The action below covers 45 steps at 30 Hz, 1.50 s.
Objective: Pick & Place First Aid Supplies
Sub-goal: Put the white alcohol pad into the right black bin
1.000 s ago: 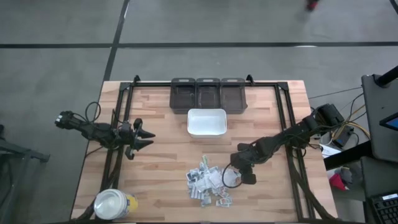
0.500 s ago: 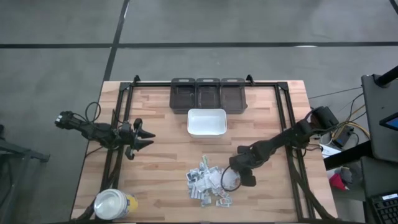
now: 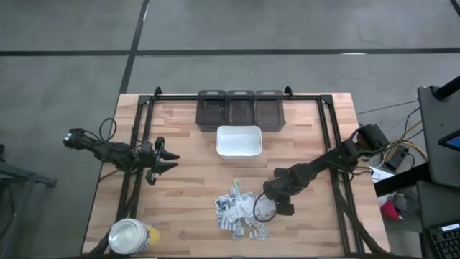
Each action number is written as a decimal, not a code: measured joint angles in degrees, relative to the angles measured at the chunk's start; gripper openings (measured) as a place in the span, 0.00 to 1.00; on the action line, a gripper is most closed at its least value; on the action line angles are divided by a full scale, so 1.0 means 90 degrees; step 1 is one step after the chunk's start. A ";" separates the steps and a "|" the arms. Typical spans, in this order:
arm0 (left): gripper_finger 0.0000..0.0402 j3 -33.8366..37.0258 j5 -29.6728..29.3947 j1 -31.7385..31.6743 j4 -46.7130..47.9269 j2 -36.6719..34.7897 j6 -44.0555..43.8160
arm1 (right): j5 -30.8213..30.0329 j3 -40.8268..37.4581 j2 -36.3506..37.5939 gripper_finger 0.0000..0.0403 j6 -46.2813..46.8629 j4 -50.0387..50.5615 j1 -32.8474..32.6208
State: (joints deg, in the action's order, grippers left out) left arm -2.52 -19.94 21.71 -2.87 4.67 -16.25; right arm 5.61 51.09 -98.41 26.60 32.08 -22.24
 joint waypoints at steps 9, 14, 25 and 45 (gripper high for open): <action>0.34 0.0000 -0.0010 0.0000 0.0057 0.0000 0.0000 | -0.0055 0.0002 0.0054 0.07 -0.0001 0.0170 0.0007; 0.34 0.0000 -0.0012 0.0000 0.0056 0.0000 0.0000 | -0.0052 0.0007 0.0097 0.02 0.0001 0.0384 0.0007; 0.34 -0.0001 -0.0073 0.0000 0.0056 0.0001 0.0000 | 0.0021 0.0194 0.0383 0.02 -0.0030 0.2813 0.0000; 0.34 -0.0001 -0.0140 0.0000 -0.0052 0.0005 -0.0044 | -0.5162 0.1640 0.0680 0.02 0.2363 0.3706 0.0005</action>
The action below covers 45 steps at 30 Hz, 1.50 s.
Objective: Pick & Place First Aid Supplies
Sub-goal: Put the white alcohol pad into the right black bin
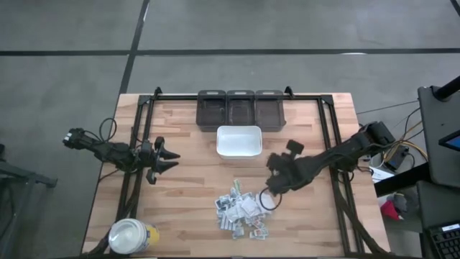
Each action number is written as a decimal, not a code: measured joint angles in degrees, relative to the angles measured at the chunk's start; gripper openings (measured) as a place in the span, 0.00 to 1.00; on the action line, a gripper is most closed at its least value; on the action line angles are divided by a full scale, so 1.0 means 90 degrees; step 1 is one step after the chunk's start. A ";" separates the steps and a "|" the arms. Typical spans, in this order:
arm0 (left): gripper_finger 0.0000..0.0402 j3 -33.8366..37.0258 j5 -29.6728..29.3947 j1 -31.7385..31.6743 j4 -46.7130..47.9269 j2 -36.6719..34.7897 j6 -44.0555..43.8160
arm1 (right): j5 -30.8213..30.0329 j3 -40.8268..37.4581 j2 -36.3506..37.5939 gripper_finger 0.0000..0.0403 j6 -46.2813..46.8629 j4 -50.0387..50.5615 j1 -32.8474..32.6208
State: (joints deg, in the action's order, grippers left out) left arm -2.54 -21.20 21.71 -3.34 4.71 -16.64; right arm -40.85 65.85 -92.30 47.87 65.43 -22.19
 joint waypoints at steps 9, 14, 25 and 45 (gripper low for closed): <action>0.34 -0.0001 -0.0384 0.0000 -0.0275 0.0000 -0.0007 | -0.2029 0.0439 0.0098 0.02 0.0916 -0.0143 0.0490; 0.34 0.0000 -0.0480 0.0000 -0.0298 0.0000 -0.0008 | -0.1446 0.0550 0.0103 0.02 0.0280 -0.0153 0.1193; 0.34 -0.0001 -0.0477 0.0002 -0.0293 0.0000 -0.0755 | 0.0650 0.0982 0.0117 0.02 -0.2089 -0.0577 0.3615; 0.34 0.0000 -0.1032 0.0001 -0.0292 0.0000 -0.0994 | 0.3877 0.1065 0.0117 0.02 -0.4192 -0.1673 0.6916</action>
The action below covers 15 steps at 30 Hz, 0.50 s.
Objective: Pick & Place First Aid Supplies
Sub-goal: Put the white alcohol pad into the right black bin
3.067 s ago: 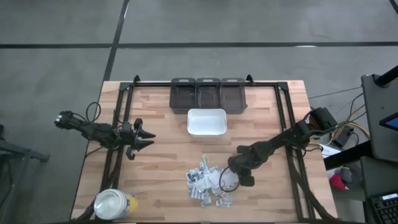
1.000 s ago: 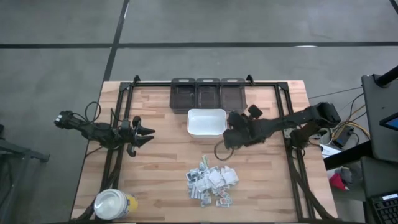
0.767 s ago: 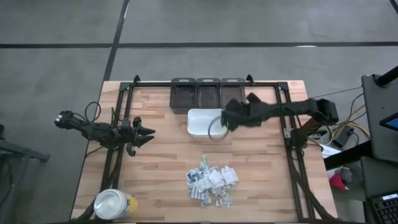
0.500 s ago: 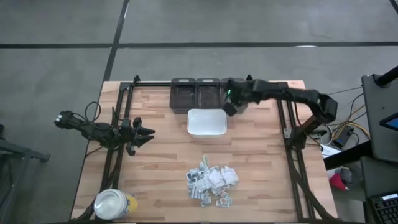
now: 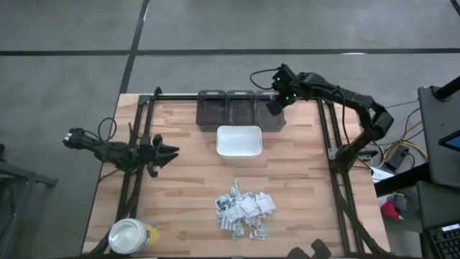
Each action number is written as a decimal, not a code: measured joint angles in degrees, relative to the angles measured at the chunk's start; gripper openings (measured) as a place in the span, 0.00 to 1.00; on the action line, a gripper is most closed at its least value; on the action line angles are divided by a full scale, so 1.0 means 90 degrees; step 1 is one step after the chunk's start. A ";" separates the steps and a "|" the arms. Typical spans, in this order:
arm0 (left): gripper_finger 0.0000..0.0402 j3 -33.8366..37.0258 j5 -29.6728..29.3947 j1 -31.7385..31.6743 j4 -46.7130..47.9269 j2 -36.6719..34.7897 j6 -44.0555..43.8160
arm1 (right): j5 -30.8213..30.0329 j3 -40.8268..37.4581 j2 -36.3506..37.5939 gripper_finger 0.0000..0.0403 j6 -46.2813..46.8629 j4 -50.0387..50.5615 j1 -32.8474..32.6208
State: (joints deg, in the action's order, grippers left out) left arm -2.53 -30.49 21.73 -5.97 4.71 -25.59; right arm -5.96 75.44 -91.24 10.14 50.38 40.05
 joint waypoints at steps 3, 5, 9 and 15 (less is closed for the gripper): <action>0.34 0.0001 -0.0183 -0.0001 0.0001 0.0000 0.0004 | 0.0005 0.0054 -0.0052 0.02 -0.0073 -0.0120 -0.0002; 0.34 0.0000 -0.0250 -0.0001 0.0004 0.0000 0.0006 | 0.0017 0.0165 -0.0184 0.02 -0.0173 -0.0135 -0.0002; 0.34 0.0001 -0.0298 -0.0001 0.0004 0.0000 0.0006 | 0.0054 0.0495 -0.0570 0.02 -0.0327 -0.0132 -0.0002; 0.34 0.0001 -0.0298 -0.0001 0.0004 0.0000 0.0008 | 0.0072 0.0875 -0.1040 0.02 -0.0337 -0.0105 -0.0002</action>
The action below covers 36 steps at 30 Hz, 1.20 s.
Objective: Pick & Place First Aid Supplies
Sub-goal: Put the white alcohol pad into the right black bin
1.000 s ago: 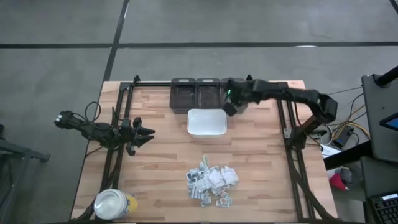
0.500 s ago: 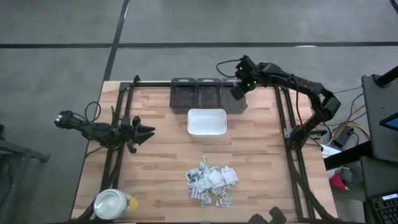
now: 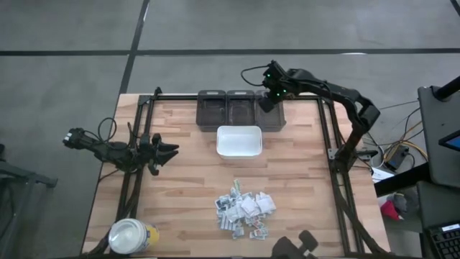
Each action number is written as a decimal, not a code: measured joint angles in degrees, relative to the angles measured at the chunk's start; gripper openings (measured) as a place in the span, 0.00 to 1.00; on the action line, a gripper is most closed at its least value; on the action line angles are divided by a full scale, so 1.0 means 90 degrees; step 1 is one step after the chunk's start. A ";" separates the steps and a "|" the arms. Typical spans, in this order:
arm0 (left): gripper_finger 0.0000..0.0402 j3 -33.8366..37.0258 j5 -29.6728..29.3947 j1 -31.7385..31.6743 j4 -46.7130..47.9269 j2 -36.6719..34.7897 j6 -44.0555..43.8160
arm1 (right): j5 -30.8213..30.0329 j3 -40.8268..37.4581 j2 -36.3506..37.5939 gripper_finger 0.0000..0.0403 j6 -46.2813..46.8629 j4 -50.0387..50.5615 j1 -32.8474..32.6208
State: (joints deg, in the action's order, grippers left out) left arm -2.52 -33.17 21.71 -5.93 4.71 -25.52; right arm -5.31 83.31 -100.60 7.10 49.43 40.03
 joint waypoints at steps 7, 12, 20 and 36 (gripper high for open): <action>0.34 0.0000 0.0000 0.0000 0.0001 0.0000 0.0005 | 0.0263 0.0068 -0.0507 0.02 0.0103 0.0351 0.0000; 0.34 -0.0001 -0.0074 0.0000 0.0009 0.0000 0.0005 | 0.0265 0.0058 -0.0908 0.02 0.0132 0.0582 0.0000; 0.34 0.0000 -0.0112 0.0000 0.0015 0.0000 0.0005 | 0.0263 0.0053 -0.1206 0.02 0.0089 0.0652 0.0000; 0.34 -0.0001 -0.0113 0.0000 0.0017 0.0000 0.0005 | 0.0265 0.0077 -0.1187 0.12 -0.0574 0.0629 0.0000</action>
State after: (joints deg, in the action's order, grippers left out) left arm -2.54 -34.19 21.71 -5.78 4.71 -25.47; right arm -2.92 84.01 -111.28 1.93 55.09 40.03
